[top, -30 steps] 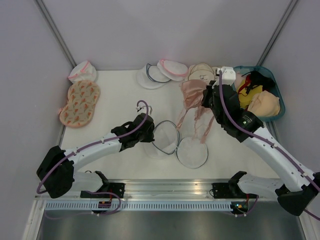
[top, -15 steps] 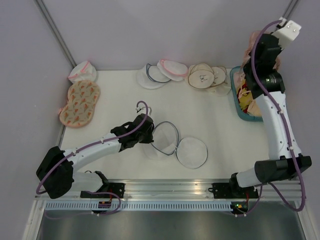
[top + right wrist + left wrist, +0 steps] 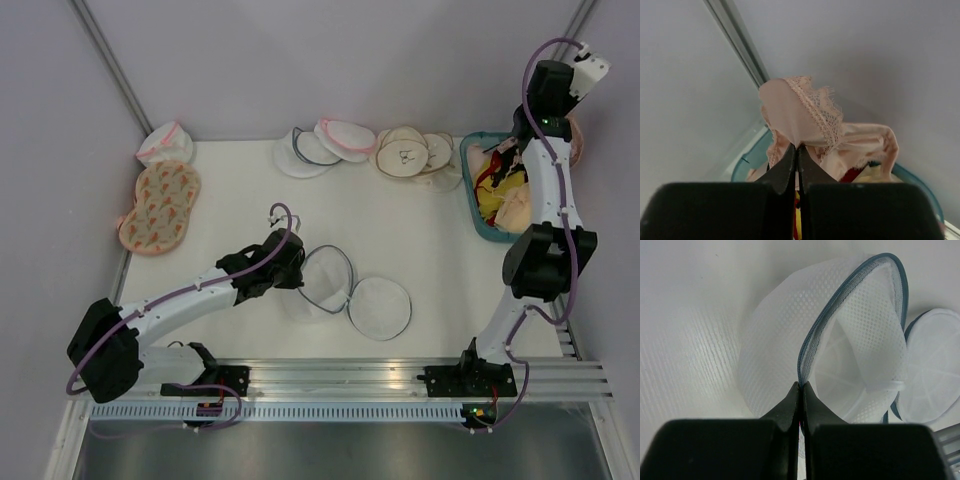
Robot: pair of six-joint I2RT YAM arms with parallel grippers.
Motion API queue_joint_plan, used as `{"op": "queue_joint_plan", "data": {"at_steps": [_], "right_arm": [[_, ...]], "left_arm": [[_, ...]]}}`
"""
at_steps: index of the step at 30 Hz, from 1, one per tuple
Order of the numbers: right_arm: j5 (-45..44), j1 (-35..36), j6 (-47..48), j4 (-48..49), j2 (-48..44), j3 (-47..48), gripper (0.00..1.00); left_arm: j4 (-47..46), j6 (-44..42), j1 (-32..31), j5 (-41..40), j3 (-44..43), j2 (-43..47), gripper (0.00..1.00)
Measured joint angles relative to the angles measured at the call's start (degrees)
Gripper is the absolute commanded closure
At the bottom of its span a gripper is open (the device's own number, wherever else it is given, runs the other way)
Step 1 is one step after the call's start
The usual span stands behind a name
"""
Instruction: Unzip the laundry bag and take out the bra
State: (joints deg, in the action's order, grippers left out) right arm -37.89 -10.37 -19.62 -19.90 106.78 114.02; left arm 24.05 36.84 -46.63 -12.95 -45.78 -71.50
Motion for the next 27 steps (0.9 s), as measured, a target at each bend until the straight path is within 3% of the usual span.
{"op": "queue_joint_plan", "data": {"at_steps": [6,7,8,9,10,13,14,18,23,27], "right_arm": [[5.81,-0.24,-2.69,-0.72,11.41,-0.94,0.99],[6.73,-0.13,-3.21,-1.25,12.72,-0.96,0.96],[7.54,-0.07,-3.76,-1.75,13.70,-1.18,0.86],[8.02,0.02,-4.46,-2.12,14.16,-1.46,0.69],[8.28,0.04,-4.90,-2.23,14.23,-1.86,0.42],[8.13,0.07,-6.29,-2.67,13.25,-2.25,0.14],[7.96,0.07,-6.62,-2.80,12.04,-3.06,0.10],[7.82,0.17,-7.69,-3.65,3.74,-8.63,0.06],[9.57,2.67,-7.82,-3.28,-14.75,-20.33,0.08],[9.99,14.47,-7.63,-1.42,-32.59,-34.84,0.11]], "left_arm": [[0.31,0.02,0.00,0.04,-0.02,0.48,0.98],[0.31,0.02,0.00,0.04,0.00,0.74,0.98],[0.31,0.02,0.00,0.04,0.00,0.96,0.98],[0.28,0.02,0.00,0.02,0.00,1.20,0.98],[0.31,0.02,0.00,0.02,0.00,1.44,0.98],[0.31,0.02,0.00,0.00,0.00,1.79,0.98],[0.31,0.02,0.00,0.02,0.00,1.86,0.98],[0.28,0.04,0.00,0.00,0.00,1.92,0.98],[0.07,0.07,0.00,-0.02,0.00,1.92,0.98],[-0.61,1.20,0.02,-0.33,0.44,2.05,0.98]]}}
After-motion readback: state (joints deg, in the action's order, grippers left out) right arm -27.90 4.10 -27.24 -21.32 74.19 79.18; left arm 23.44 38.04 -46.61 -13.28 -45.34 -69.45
